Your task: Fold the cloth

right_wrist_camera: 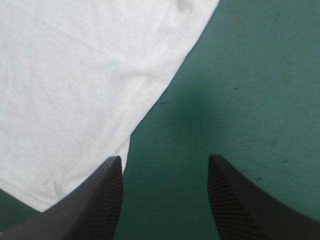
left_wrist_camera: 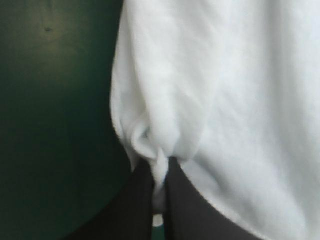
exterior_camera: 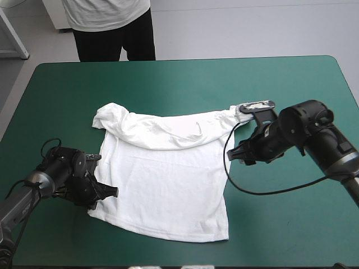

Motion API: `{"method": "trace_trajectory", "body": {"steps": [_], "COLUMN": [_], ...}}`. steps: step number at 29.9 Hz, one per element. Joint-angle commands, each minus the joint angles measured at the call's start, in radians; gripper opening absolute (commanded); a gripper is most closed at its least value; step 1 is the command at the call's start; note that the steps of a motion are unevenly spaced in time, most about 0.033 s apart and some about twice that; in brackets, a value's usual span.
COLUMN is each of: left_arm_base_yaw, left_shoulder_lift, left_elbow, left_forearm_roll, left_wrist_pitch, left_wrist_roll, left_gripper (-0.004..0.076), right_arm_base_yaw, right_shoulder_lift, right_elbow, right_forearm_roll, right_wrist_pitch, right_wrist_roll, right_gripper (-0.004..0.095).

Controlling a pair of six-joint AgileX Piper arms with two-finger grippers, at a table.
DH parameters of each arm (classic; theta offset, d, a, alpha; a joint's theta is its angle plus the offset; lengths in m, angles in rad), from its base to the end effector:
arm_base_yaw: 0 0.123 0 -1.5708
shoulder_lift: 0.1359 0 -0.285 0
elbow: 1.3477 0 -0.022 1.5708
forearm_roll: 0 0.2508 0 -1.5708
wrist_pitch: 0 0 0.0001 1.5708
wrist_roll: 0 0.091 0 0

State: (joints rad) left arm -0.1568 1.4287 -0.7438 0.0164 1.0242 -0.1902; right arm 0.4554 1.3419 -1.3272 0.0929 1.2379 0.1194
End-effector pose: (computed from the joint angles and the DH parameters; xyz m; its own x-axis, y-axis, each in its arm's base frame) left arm 0.2108 -0.0320 0.1942 -0.9985 -0.0250 0.0477 -0.0240 0.9994 0.0230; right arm 0.2281 0.1206 0.3636 -0.8856 -0.2681 -0.3792 -0.3409 0.9298 0.1387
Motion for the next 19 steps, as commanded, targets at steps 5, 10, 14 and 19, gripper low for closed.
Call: {"method": "trace_trajectory", "body": {"steps": [5,10,14,19], "left_arm_base_yaw": [0.001,0.001,0.001,0.001], "left_shoulder_lift": [0.066,0.066,0.066,0.066], "left_elbow": [0.048,0.048,0.048,0.048], "left_forearm_roll": [0.051,0.05,0.047,0.047], "left_wrist_pitch": [-0.157,-0.167,-0.169,-0.171], "left_wrist_roll": [-0.006,0.001,0.001,0.007], "left_gripper": [-0.001,-0.001,-0.001,-0.001], "right_arm_base_yaw": [0.26,0.401,0.506,0.638], "right_shoulder_lift": [-0.045,-0.047,-0.047,-0.045], "right_elbow": [0.104,0.236,0.295,0.344], "right_forearm_roll": [-0.082,-0.082,-0.11,-0.243], "right_wrist_pitch": [-0.018,-0.085,-0.188,-0.218], "right_wrist_roll": [0.185,0.327,0.499,0.709], "right_gripper": [0.0506,0.0615,0.0614,0.0613]}}
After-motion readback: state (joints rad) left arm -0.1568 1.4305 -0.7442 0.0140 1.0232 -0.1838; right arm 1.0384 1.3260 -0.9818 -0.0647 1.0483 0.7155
